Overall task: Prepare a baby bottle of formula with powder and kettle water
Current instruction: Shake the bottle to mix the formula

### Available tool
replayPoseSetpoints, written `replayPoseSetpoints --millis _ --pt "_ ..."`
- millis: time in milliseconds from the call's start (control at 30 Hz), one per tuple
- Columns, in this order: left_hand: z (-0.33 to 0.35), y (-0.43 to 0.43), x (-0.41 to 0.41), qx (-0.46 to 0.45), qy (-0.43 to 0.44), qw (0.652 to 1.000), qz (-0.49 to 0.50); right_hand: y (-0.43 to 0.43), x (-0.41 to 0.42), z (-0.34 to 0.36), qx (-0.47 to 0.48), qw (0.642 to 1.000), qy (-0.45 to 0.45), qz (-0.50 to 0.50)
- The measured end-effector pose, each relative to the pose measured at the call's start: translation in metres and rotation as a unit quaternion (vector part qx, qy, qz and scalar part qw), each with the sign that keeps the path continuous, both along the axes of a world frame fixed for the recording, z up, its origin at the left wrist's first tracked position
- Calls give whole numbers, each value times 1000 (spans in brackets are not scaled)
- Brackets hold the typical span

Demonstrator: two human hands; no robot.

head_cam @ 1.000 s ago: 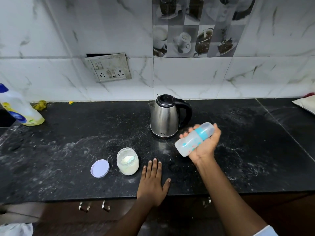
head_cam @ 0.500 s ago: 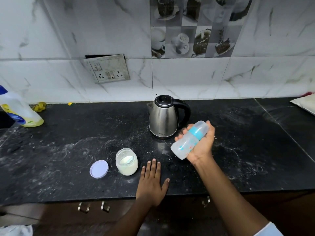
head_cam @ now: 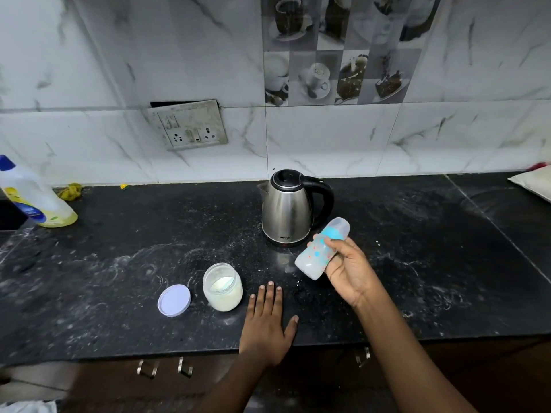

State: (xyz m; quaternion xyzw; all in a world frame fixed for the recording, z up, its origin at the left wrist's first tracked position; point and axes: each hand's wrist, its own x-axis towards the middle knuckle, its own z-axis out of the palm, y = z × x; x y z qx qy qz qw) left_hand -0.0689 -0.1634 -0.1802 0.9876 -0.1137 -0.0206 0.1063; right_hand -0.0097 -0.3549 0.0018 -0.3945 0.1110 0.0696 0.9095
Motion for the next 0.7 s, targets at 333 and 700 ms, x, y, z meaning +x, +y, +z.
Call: replayPoseSetpoints --millis 333,700 --pt "-1 1 0 7 6 1000 2 -8 -15 -6 -97 990 -101 -20" --pt "2 -1 0 9 4 1000 4 -9 -23 -7 -100 988 -112 -41"
